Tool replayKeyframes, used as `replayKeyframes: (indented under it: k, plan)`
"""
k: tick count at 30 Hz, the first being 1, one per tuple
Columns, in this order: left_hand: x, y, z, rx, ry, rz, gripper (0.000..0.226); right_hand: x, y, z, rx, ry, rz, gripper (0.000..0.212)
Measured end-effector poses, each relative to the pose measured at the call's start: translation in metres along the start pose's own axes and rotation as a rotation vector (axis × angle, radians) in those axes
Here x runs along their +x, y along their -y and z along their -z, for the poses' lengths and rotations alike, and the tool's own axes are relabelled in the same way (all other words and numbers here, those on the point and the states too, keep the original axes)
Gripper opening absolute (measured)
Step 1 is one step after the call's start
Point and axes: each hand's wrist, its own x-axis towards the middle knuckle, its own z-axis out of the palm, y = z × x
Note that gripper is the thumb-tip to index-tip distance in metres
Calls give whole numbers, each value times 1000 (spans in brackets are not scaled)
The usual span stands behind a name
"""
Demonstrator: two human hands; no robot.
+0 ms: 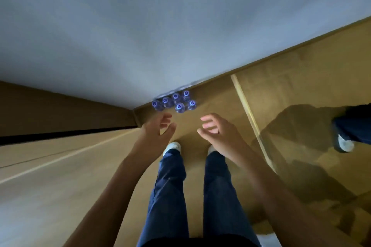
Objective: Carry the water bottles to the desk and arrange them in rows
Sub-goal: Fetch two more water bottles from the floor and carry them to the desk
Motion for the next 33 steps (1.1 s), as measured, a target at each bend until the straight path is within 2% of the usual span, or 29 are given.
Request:
replayKeyframes:
  k: [6, 12, 22, 26, 33]
  plan:
    - [43, 29, -55, -90, -154, 70, 25, 62, -39, 17, -128, 68, 62, 37]
    - [72, 72, -96, -133, -206, 75, 25, 119, -84, 1, -172, 56, 54, 41]
    - [166, 231, -177, -166, -261, 162, 21, 256, -205, -86, -163, 40, 55, 41]
    - [216, 290, -209, -140, -254, 106, 26, 315, -252, -114, -166, 22, 77, 46]
    - [308, 375, -257, -52, -267, -16, 44, 418, -325, -159, -206, -11, 129, 68]
